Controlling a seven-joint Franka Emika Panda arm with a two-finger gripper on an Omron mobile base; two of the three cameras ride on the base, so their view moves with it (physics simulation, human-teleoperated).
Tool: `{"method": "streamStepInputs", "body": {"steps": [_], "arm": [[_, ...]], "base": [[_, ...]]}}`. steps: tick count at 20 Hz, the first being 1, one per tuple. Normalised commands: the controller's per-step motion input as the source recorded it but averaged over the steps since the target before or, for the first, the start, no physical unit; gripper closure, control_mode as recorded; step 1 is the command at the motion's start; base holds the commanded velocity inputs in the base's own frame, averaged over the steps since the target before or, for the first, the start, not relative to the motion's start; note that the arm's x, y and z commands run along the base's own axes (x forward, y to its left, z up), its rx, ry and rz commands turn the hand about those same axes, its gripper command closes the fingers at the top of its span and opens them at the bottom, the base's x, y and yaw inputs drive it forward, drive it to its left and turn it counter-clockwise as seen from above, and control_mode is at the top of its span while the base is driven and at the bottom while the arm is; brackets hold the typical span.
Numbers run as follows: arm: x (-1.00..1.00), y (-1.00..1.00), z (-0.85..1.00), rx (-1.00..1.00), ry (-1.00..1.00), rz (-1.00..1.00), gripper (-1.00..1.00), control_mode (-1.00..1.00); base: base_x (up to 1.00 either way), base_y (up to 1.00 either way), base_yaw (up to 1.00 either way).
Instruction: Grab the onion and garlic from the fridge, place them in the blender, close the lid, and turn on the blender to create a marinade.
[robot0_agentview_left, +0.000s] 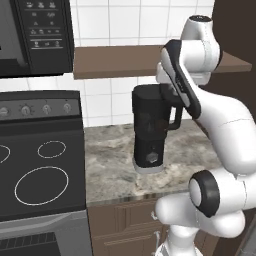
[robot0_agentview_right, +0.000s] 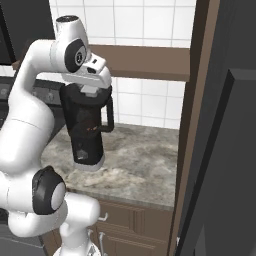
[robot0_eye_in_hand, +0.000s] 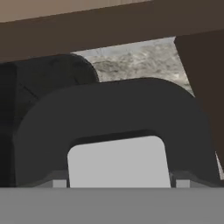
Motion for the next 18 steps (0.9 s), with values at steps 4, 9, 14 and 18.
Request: {"method": "streamStepInputs", "body": {"steps": [4, 9, 14, 18], "arm": [[0.67, 0.99, 0.23, 0.0, 0.0, 0.0, 1.0, -1.0], [0.53, 0.48, 0.04, 0.0, 0.1, -0.02, 1.0, -1.0], [0.21, 0.29, -0.22, 0.0, 0.03, 0.0, 1.0, -1.0], [0.01, 0.07, -0.23, 0.0, -0.06, 0.0, 1.0, -1.0]], "base": [[0.0, 0.0, 0.0], [0.0, 0.0, 0.0], [0.0, 0.0, 0.0], [0.0, 0.0, 0.0]]}}
